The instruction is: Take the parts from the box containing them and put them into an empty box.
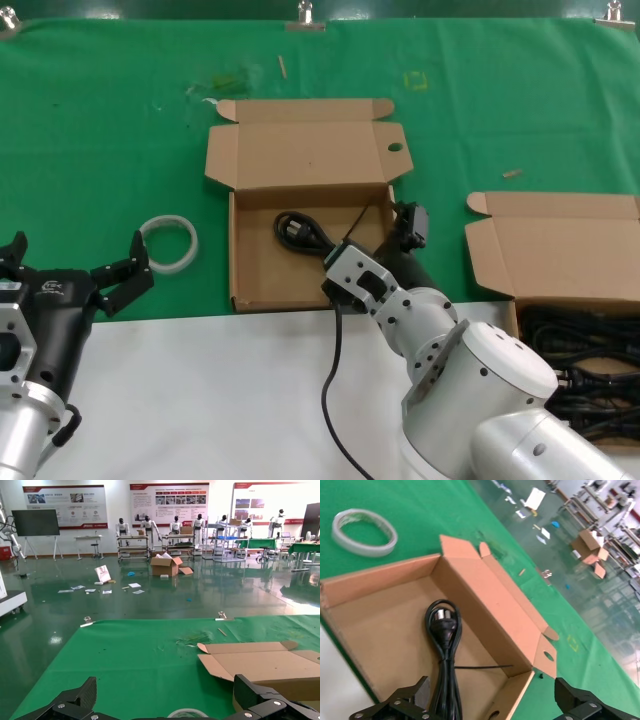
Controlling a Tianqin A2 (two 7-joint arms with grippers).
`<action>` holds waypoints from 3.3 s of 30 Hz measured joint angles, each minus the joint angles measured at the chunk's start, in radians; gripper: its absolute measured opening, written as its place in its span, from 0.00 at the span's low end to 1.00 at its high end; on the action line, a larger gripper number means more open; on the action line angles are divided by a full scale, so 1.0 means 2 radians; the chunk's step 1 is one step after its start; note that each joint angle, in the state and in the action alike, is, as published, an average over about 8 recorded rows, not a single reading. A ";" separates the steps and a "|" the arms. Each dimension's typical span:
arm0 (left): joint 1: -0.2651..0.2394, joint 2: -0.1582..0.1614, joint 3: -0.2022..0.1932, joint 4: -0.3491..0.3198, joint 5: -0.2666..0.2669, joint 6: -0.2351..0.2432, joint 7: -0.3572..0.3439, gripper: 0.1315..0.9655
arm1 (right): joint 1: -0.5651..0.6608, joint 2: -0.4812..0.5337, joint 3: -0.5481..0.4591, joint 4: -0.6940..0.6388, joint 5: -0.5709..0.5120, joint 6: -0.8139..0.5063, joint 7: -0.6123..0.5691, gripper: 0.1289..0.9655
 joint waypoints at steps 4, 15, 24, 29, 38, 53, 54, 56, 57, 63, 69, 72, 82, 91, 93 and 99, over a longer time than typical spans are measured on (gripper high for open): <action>0.000 0.000 0.000 0.000 0.000 0.000 0.000 1.00 | -0.011 0.000 0.015 0.006 -0.019 -0.014 0.030 0.87; 0.000 0.000 0.000 0.000 0.000 0.000 0.000 1.00 | -0.048 0.000 0.068 0.027 -0.086 -0.061 0.134 0.98; 0.000 0.000 0.000 0.000 0.000 0.000 0.000 1.00 | -0.081 0.000 0.114 0.046 -0.144 -0.102 0.223 1.00; 0.000 0.000 0.000 0.000 0.000 0.000 0.000 1.00 | -0.099 0.000 0.140 0.056 -0.175 -0.124 0.272 1.00; 0.000 0.000 0.000 0.000 0.000 0.000 0.000 1.00 | -0.131 0.000 0.185 0.074 -0.232 -0.164 0.361 1.00; 0.000 0.000 0.000 0.000 0.000 0.000 0.000 1.00 | -0.184 0.000 0.261 0.104 -0.327 -0.231 0.508 1.00; 0.000 0.000 0.000 0.000 0.000 0.000 0.000 1.00 | -0.188 0.000 0.266 0.107 -0.334 -0.236 0.518 1.00; 0.000 0.000 0.000 0.000 0.000 0.000 0.000 1.00 | -0.195 0.000 0.276 0.111 -0.347 -0.245 0.538 1.00; 0.000 0.000 0.000 0.000 0.000 0.000 0.000 1.00 | -0.199 0.000 0.281 0.113 -0.353 -0.250 0.548 1.00; 0.000 0.000 0.000 0.000 0.000 0.000 0.000 1.00 | -0.220 0.000 0.312 0.125 -0.391 -0.276 0.607 1.00; 0.000 0.000 0.000 0.000 0.000 0.000 0.000 1.00 | -0.241 0.000 0.341 0.137 -0.429 -0.303 0.665 1.00; 0.000 0.000 0.000 0.000 0.000 0.000 0.000 1.00 | -0.248 0.000 0.351 0.141 -0.441 -0.312 0.685 1.00; 0.000 0.000 0.000 0.000 0.000 0.000 0.000 1.00 | -0.252 0.000 0.357 0.143 -0.448 -0.316 0.695 1.00; 0.000 0.000 0.000 0.000 0.000 0.000 0.000 1.00 | -0.252 0.000 0.357 0.143 -0.448 -0.316 0.695 1.00; 0.000 0.000 0.000 0.000 0.000 0.000 0.000 1.00 | -0.252 0.000 0.357 0.143 -0.448 -0.316 0.695 1.00; 0.000 0.000 0.000 0.000 0.000 0.000 0.000 1.00 | -0.252 0.000 0.357 0.143 -0.448 -0.316 0.695 1.00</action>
